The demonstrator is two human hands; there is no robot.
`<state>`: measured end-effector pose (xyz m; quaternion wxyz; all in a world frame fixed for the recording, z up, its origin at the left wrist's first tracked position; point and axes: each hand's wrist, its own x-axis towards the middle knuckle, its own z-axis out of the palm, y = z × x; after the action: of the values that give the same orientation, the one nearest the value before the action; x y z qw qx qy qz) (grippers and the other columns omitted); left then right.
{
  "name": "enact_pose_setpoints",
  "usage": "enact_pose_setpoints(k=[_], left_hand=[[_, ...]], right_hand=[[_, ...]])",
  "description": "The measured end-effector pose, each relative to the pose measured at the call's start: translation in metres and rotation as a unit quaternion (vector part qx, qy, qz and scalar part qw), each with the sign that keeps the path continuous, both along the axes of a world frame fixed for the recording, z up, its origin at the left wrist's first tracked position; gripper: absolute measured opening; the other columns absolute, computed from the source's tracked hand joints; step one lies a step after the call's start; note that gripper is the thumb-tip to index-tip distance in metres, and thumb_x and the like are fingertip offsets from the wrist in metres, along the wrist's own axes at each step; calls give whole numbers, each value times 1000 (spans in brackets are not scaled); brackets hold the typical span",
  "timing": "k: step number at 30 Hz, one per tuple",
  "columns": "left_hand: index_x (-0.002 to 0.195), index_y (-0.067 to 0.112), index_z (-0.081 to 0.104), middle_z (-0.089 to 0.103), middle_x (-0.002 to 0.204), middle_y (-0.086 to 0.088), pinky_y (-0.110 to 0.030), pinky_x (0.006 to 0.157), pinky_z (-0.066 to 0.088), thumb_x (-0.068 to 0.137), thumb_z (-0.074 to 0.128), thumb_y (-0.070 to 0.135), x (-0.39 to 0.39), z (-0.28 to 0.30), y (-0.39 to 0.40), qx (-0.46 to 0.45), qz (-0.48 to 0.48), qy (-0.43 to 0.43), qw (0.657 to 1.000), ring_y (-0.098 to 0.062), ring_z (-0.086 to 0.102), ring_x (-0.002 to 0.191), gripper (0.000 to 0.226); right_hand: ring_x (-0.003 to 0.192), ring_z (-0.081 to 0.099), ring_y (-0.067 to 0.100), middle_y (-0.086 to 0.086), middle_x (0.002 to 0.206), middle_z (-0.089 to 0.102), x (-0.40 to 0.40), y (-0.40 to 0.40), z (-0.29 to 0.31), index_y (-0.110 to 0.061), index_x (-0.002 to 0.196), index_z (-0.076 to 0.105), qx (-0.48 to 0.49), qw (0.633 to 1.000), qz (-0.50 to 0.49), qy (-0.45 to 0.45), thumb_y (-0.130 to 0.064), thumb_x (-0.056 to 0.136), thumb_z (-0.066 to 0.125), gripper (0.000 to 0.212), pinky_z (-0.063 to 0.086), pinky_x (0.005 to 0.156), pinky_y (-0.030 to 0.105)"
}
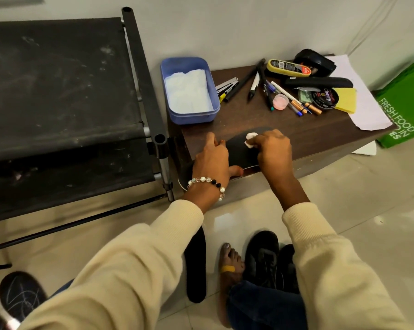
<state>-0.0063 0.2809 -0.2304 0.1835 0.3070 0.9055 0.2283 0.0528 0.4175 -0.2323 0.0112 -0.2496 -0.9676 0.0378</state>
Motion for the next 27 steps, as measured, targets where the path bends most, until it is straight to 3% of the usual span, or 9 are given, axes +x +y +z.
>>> enact_pose_setpoints(k=[3, 9, 12, 15, 18, 21, 23, 25, 27], left_hand=[[127, 8, 52, 34, 130, -7, -38, 90, 50, 78, 76, 42, 1, 0, 1, 1, -3, 0, 1000, -28, 55, 104, 64], [130, 8, 50, 35, 128, -7, -36, 89, 49, 79, 75, 41, 1, 0, 0, 5, -6, 12, 1000, -27, 55, 105, 66], [132, 8, 50, 35, 130, -7, -35, 93, 48, 78, 76, 42, 1, 0, -1, 4, -7, 10, 1000, -26, 54, 108, 69], [133, 8, 48, 35, 131, -6, -35, 94, 48, 78, 76, 42, 1, 0, 1, -1, -5, 10, 1000, -26, 53, 109, 71], [131, 8, 50, 36, 128, -6, -32, 88, 48, 78, 76, 40, 2, -1, 0, 5, -2, 19, 1000, -25, 55, 105, 68], [126, 8, 53, 38, 126, -6, -29, 79, 45, 79, 77, 38, 1, -3, 0, 11, -1, 35, 999, -25, 56, 102, 60], [125, 8, 54, 38, 125, -6, -30, 80, 46, 79, 77, 39, 1, -3, 0, 8, -4, 30, 1000, -24, 55, 101, 60], [125, 8, 54, 38, 123, -5, -30, 81, 45, 78, 77, 40, 1, -1, -1, 10, -6, 25, 1000, -23, 54, 99, 62], [127, 7, 53, 37, 122, -4, -30, 81, 45, 78, 77, 39, 1, 0, -1, 11, -8, 19, 1000, -22, 53, 98, 64]], right_hand=[[118, 47, 26, 10, 123, 59, 5, -11, 3, -18, 126, 60, -21, 999, 30, -21, -4, 89, 57, 40, 39, 97, 34], [89, 61, 39, 18, 89, 70, 26, -21, -2, -5, 97, 74, -47, 991, 112, 48, 12, 67, 71, 35, 52, 75, 44], [113, 53, 30, 12, 115, 64, 28, -8, 0, -10, 115, 68, -24, 999, 36, 29, 1, 83, 63, 35, 41, 97, 35], [117, 49, 24, 10, 124, 58, 32, -6, -3, -14, 122, 63, -15, 999, -19, 29, -5, 89, 57, 35, 37, 98, 28], [107, 54, 30, 14, 107, 64, 27, -27, -1, -9, 112, 69, -17, 998, 40, 37, 0, 85, 59, 30, 44, 84, 34], [77, 61, 35, 15, 76, 66, 29, -37, -2, -3, 85, 75, -22, 991, 102, 89, 5, 68, 68, 20, 42, 59, 29], [82, 60, 35, 16, 81, 67, 28, -33, -2, -3, 91, 75, -32, 992, 95, 77, 7, 70, 68, 24, 45, 62, 32], [99, 55, 33, 16, 99, 65, 19, -27, -2, -5, 106, 71, -25, 997, 48, 62, 4, 81, 61, 28, 44, 75, 34], [112, 47, 27, 14, 112, 60, 7, -20, -3, -7, 117, 65, -2, 998, -4, 57, -1, 88, 55, 31, 39, 84, 30]])
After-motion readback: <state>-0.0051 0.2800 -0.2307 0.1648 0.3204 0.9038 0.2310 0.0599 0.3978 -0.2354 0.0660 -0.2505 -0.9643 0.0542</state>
